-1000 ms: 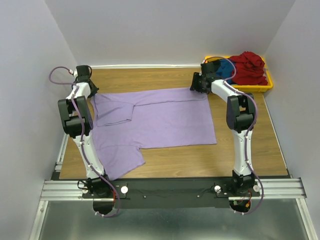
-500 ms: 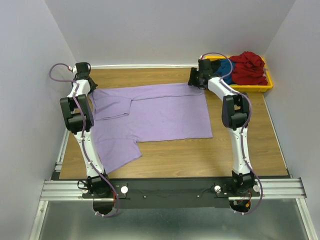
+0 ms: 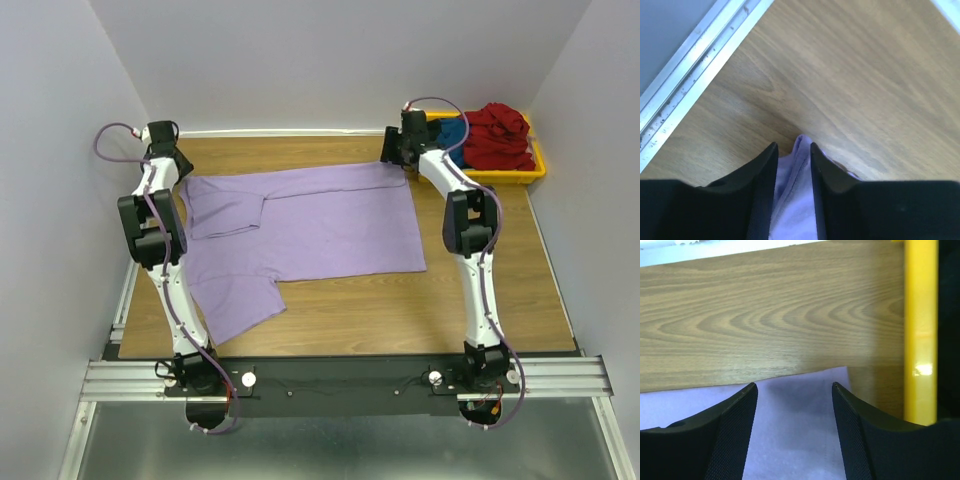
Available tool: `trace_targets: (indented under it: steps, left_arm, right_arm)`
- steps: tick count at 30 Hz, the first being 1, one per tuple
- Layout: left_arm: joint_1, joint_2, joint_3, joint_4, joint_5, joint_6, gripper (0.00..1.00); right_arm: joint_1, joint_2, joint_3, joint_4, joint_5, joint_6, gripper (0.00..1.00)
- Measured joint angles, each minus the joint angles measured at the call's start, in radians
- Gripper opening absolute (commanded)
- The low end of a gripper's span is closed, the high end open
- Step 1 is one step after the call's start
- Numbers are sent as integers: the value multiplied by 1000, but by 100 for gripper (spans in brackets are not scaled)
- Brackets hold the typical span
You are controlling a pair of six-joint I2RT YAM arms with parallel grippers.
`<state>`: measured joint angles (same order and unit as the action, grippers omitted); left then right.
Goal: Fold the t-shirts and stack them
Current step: Fold the tshirt
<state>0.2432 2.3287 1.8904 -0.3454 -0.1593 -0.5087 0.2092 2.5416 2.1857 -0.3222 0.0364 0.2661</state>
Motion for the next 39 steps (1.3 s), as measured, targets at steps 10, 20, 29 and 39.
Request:
trace_targets:
  steps: [10, 20, 29, 39]
  left_arm:
    - [5, -329, -124, 42, 15, -27, 67]
    - [-5, -829, -636, 29, 17, -26, 66]
    - [-10, -1025, -948, -31, -1, 25, 50]
    - [-32, -849, -1019, 38, 45, 27, 44]
  right_arm:
    - [-2, -286, -222, -29, -20, -3, 70]
    - [37, -767, -800, -24, -98, 38, 66]
    - [188, -768, -1050, -47, -87, 54, 65]
    - [180, -740, -1048, -41, -31, 59, 66]
